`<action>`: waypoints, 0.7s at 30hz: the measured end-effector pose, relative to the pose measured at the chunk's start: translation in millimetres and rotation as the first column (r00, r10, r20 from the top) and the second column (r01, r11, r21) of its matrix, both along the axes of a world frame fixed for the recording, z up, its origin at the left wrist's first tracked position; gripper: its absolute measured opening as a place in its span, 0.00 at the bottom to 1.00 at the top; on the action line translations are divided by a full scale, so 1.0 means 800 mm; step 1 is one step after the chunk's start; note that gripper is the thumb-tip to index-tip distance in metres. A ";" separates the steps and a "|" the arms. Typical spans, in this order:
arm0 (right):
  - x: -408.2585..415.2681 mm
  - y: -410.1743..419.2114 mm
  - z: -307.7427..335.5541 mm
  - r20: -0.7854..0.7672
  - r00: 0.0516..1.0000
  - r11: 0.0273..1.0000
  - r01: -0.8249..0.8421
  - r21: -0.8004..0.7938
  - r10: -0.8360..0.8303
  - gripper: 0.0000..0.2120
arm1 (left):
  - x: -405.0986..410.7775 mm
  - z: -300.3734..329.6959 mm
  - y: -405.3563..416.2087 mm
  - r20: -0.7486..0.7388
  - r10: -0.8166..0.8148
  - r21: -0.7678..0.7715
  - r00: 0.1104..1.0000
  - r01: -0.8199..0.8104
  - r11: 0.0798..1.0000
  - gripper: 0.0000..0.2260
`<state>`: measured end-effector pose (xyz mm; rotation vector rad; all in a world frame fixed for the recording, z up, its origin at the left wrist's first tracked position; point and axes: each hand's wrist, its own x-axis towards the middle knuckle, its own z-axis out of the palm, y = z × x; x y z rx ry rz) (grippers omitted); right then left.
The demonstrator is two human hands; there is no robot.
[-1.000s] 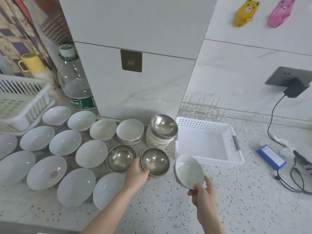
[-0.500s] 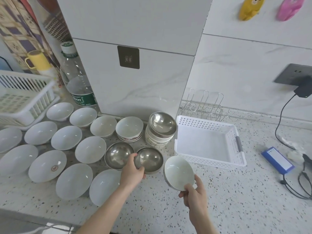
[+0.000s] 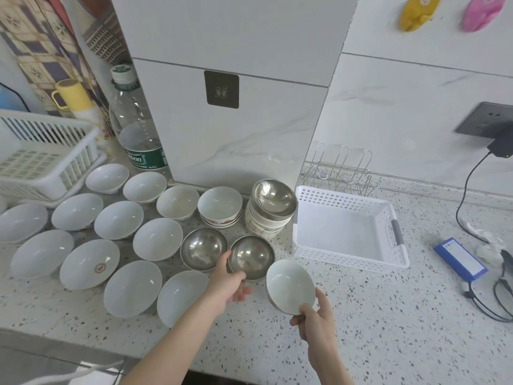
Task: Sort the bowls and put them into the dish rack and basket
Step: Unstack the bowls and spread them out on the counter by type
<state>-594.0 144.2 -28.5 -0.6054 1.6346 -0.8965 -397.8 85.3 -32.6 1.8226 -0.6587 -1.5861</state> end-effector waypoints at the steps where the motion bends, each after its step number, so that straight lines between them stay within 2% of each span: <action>1: 0.002 0.002 -0.001 -0.001 1.000 1.000 -0.002 0.001 0.002 0.23 | 0.001 0.002 0.000 -0.056 0.025 0.015 0.998 -0.024 1.000 0.33; 5: 0.011 0.011 -0.003 -0.015 1.000 1.000 -0.008 0.018 0.009 0.23 | 0.007 0.011 0.003 -0.161 0.017 0.031 0.987 -0.012 0.999 0.34; 9: 0.022 0.020 -0.003 -0.037 0.999 1.000 -0.006 0.023 0.007 0.24 | 0.023 0.018 0.013 -0.156 -0.040 0.016 0.987 0.043 0.999 0.33; 16: 0.055 0.040 0.001 -0.073 0.997 0.999 -0.033 0.001 0.033 0.27 | 0.079 0.022 0.032 -0.031 -0.036 -0.069 0.999 0.034 0.997 0.12; 21: 0.083 0.059 -0.007 -0.127 0.985 0.993 -0.116 0.028 0.118 0.28 | 0.111 0.022 0.041 -0.057 0.044 -0.094 0.997 -0.050 0.994 0.06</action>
